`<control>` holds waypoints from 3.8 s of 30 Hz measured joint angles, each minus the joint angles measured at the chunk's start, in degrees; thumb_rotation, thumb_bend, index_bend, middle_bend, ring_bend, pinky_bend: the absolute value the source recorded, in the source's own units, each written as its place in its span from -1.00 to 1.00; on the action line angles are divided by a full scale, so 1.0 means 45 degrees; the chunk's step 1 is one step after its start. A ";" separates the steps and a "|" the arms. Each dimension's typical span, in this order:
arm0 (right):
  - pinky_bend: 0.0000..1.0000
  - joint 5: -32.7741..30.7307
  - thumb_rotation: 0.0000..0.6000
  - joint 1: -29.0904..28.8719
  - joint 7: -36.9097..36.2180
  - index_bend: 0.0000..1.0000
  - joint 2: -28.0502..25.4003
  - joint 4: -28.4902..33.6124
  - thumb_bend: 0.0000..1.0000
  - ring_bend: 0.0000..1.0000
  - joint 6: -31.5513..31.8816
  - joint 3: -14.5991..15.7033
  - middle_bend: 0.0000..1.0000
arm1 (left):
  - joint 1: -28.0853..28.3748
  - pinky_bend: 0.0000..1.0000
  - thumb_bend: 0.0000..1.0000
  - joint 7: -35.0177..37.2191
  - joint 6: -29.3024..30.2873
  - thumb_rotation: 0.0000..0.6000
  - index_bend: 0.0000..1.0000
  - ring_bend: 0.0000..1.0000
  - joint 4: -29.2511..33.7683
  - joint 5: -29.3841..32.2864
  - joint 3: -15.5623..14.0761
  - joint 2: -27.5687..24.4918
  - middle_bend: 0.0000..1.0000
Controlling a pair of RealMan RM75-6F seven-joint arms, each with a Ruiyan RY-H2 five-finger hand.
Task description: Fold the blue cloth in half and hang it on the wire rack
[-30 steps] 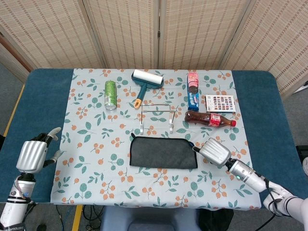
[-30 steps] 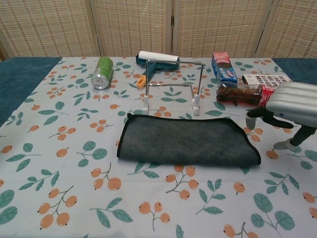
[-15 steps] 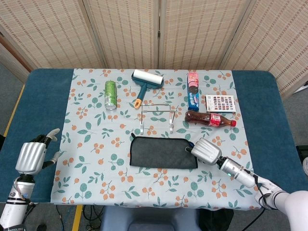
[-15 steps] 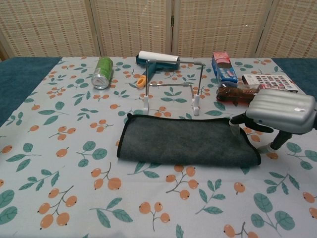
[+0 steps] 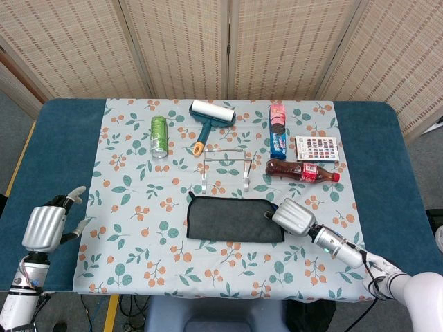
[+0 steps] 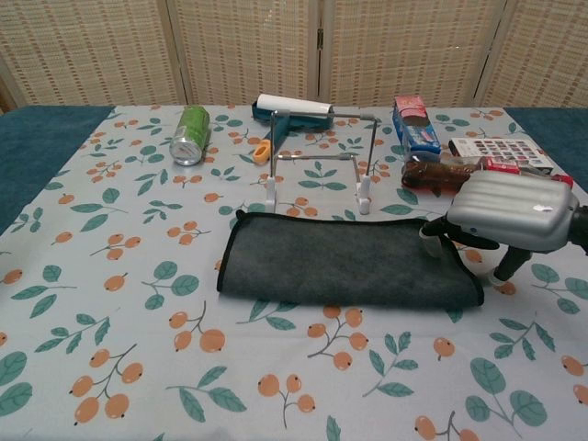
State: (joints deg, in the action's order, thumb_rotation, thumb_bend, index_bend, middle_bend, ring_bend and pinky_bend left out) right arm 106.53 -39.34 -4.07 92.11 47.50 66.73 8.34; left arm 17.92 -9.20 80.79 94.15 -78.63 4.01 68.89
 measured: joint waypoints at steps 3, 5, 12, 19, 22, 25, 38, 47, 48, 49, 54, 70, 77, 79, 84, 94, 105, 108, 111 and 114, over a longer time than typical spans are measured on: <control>1.00 -0.0059 1.00 -0.0054 0.0032 -0.11 0.0022 0.0013 -0.67 0.74 -0.0092 0.0016 0.67 | -0.0043 0.04 -0.41 0.0025 -0.0019 1.00 -0.67 -0.34 -0.0012 -0.0052 0.0036 -0.0010 -0.25; 1.00 -0.0086 1.00 -0.0088 0.0047 -0.10 0.0030 0.0027 -0.63 0.74 -0.0137 0.0025 0.67 | -0.0063 0.04 -0.41 0.0037 -0.0024 1.00 -0.67 -0.35 -0.0018 -0.0076 0.0073 -0.0018 -0.26; 1.00 -0.0199 1.00 -0.0173 0.0122 -0.09 -0.0014 0.0177 -0.58 0.74 -0.0252 0.0044 0.67 | -0.0138 0.04 -0.41 0.0076 -0.0095 1.00 -0.68 -0.35 0.0005 -0.0138 0.0145 -0.0056 -0.27; 1.00 -0.0297 1.00 -0.0203 0.0190 -0.08 -0.0151 0.0493 -0.58 0.74 -0.0214 0.0025 0.68 | -0.0196 0.04 -0.41 0.0064 -0.0187 1.00 -0.69 -0.35 0.0048 -0.0179 0.0198 -0.0103 -0.27; 1.00 -0.0350 1.00 -0.0239 0.0253 -0.08 -0.0157 0.0549 -0.58 0.74 -0.0267 0.0004 0.68 | -0.0206 0.04 -0.41 0.0082 -0.0255 1.00 -0.69 -0.35 0.0038 -0.0162 0.0219 -0.0091 -0.27; 1.00 -0.0380 1.00 -0.0271 0.0255 -0.07 -0.0113 0.0576 -0.58 0.74 -0.0262 -0.0020 0.69 | -0.0237 0.04 -0.41 0.0106 -0.0288 1.00 -0.70 -0.36 0.0042 -0.0166 0.0231 -0.0104 -0.28; 1.00 -0.0369 1.00 -0.0368 0.0069 0.06 -0.0005 0.0525 -0.28 0.75 -0.0131 -0.0004 0.72 | -0.0350 0.04 -0.41 0.0186 -0.0335 1.00 -0.70 -0.36 0.0232 -0.0252 0.0288 -0.0286 -0.29; 1.00 -0.0373 1.00 -0.0369 -0.0173 0.30 -0.0006 0.0492 -0.06 0.77 0.0311 -0.0093 0.75 | -0.0399 0.04 -0.41 0.0180 -0.0362 1.00 -0.71 -0.36 0.0329 -0.0242 0.0367 -0.0407 -0.29; 1.00 -0.0390 1.00 -0.0357 -0.0206 0.34 -0.0051 0.0566 -0.03 0.77 0.0462 -0.0147 0.76 | -0.0400 0.04 -0.41 0.0177 -0.0377 1.00 -0.71 -0.36 0.0339 -0.0237 0.0373 -0.0422 -0.30; 1.00 -0.0404 1.00 -0.0347 -0.0220 0.36 -0.0099 0.0644 -0.02 0.78 0.0595 -0.0201 0.76 | -0.0400 0.04 -0.41 0.0175 -0.0388 1.00 -0.71 -0.36 0.0344 -0.0228 0.0386 -0.0436 -0.30; 1.00 -0.0507 1.00 -0.0323 -0.0141 0.40 -0.0615 0.1523 0.02 0.78 0.1511 -0.0662 0.77 | -0.0405 0.04 -0.41 0.0150 -0.0362 1.00 -0.71 -0.36 0.0402 -0.0236 0.0456 -0.0515 -0.30; 1.00 -0.1813 1.00 -0.0875 0.2140 0.40 -0.3437 0.6712 0.03 0.79 0.2228 -0.3460 0.78 | -0.0487 0.04 -0.41 0.0034 -0.0178 1.00 -0.71 -0.37 0.0427 -0.0615 0.0451 -0.0773 -0.29; 1.00 -0.2920 1.00 -0.1228 0.3675 0.40 -0.4044 0.8053 0.03 0.79 0.1651 -0.4599 0.79 | -0.0596 0.04 -0.41 0.0250 -0.0051 1.00 -0.71 -0.37 0.0374 -0.0783 0.0394 -0.0828 -0.29; 1.00 -0.3308 1.00 -0.1379 0.4103 0.40 -0.4102 0.8283 0.03 0.79 0.1370 -0.4911 0.79 | -0.0644 0.04 -0.41 0.0354 -0.0007 1.00 -0.71 -0.37 0.0336 -0.0833 0.0370 -0.0853 -0.29; 1.00 -0.4234 1.00 -0.1782 0.5083 0.40 -0.4065 0.8577 0.03 0.79 0.0656 -0.5420 0.79 | -0.0735 0.03 -0.41 0.0558 0.0012 1.00 -0.71 -0.38 0.0234 -0.0903 0.0295 -0.0893 -0.30; 1.00 -0.6199 1.00 -0.3186 0.6527 0.40 -0.3274 0.7711 0.03 0.79 -0.1165 -0.6370 0.79 | -0.0923 0.03 -0.41 0.0872 0.0123 1.00 -0.71 -0.39 0.0055 -0.0988 0.0223 -0.0936 -0.30; 1.00 -0.7358 1.00 -0.4754 0.6806 0.40 -0.1788 0.4848 0.03 0.79 -0.2757 -0.6686 0.79 | -0.1126 0.01 -0.41 0.0973 0.0186 1.00 -0.71 -0.40 -0.0013 -0.0928 0.0168 -0.1031 -0.31; 1.00 -0.7561 1.00 -0.5144 0.6550 0.40 -0.1333 0.3857 0.03 0.79 -0.3158 -0.6710 0.79 | -0.1171 0.01 -0.41 0.0991 0.0205 1.00 -0.71 -0.40 -0.0021 -0.0900 0.0169 -0.1039 -0.31; 1.00 -0.7680 1.00 -0.5520 0.6158 0.40 -0.0872 0.2863 0.03 0.79 -0.3530 -0.6704 0.79 | -0.1216 0.01 -0.41 0.1002 0.0194 1.00 -0.71 -0.40 -0.0040 -0.0868 0.0151 -0.1063 -0.32; 1.00 -0.7769 1.00 -0.5888 0.5702 0.40 -0.0406 0.1900 0.03 0.79 -0.3911 -0.6682 0.79 | -0.1250 0.01 -0.41 0.1034 0.0201 1.00 -0.71 -0.40 -0.0045 -0.0823 0.0172 -0.1083 -0.32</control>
State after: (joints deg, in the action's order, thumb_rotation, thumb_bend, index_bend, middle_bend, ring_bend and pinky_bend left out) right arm 71.57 -65.84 21.59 90.28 56.05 49.12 -21.73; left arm 12.29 -4.54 81.70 93.95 -82.33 4.79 64.01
